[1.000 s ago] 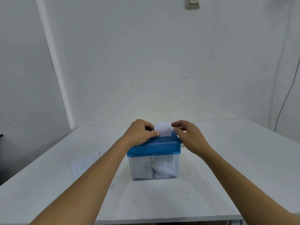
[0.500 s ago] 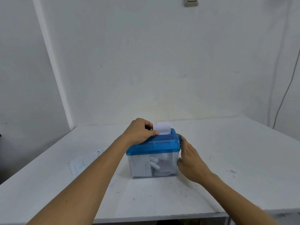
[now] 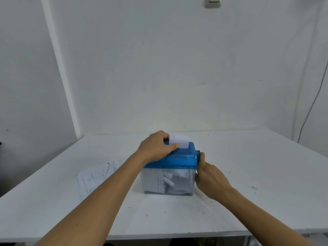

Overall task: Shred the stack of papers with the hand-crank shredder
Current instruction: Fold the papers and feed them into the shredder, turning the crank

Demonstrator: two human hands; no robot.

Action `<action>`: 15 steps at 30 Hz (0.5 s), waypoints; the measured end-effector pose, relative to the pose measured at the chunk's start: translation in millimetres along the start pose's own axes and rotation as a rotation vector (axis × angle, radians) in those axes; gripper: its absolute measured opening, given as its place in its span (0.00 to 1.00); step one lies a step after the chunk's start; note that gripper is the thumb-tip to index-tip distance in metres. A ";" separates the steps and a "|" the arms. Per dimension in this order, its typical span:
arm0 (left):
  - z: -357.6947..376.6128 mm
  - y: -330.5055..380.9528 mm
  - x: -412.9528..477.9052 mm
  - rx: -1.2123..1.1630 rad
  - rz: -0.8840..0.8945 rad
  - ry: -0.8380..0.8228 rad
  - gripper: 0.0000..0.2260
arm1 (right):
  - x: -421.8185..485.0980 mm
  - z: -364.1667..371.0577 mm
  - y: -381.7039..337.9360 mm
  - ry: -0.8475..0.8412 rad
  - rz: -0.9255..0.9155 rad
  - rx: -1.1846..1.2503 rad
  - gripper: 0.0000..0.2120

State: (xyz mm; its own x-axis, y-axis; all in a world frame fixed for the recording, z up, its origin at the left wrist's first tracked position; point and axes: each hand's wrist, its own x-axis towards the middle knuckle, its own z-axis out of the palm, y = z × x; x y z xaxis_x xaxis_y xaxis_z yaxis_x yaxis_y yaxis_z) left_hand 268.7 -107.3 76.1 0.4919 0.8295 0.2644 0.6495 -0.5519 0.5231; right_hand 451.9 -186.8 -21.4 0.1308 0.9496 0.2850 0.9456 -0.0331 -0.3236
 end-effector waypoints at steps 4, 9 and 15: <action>5.4 0.8 -4.7 0.097 0.004 -0.001 0.30 | -0.8 -1.2 -2.6 0.025 0.010 -0.006 0.23; 8.3 -0.7 -7.1 0.104 0.002 0.013 0.36 | -7.9 -0.7 -5.5 -0.013 0.025 -0.048 0.27; 9.3 -1.6 -5.6 0.077 -0.009 0.028 0.37 | -13.8 -22.4 -14.4 -0.201 0.087 -0.057 0.26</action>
State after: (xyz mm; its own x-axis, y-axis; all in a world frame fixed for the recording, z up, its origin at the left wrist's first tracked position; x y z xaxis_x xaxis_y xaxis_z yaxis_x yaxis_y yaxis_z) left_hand 270.3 -111.8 66.2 0.4701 0.8359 0.2831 0.6968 -0.5485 0.4622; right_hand 443.2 -206.4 -0.4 0.1561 0.9852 0.0712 0.9495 -0.1298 -0.2858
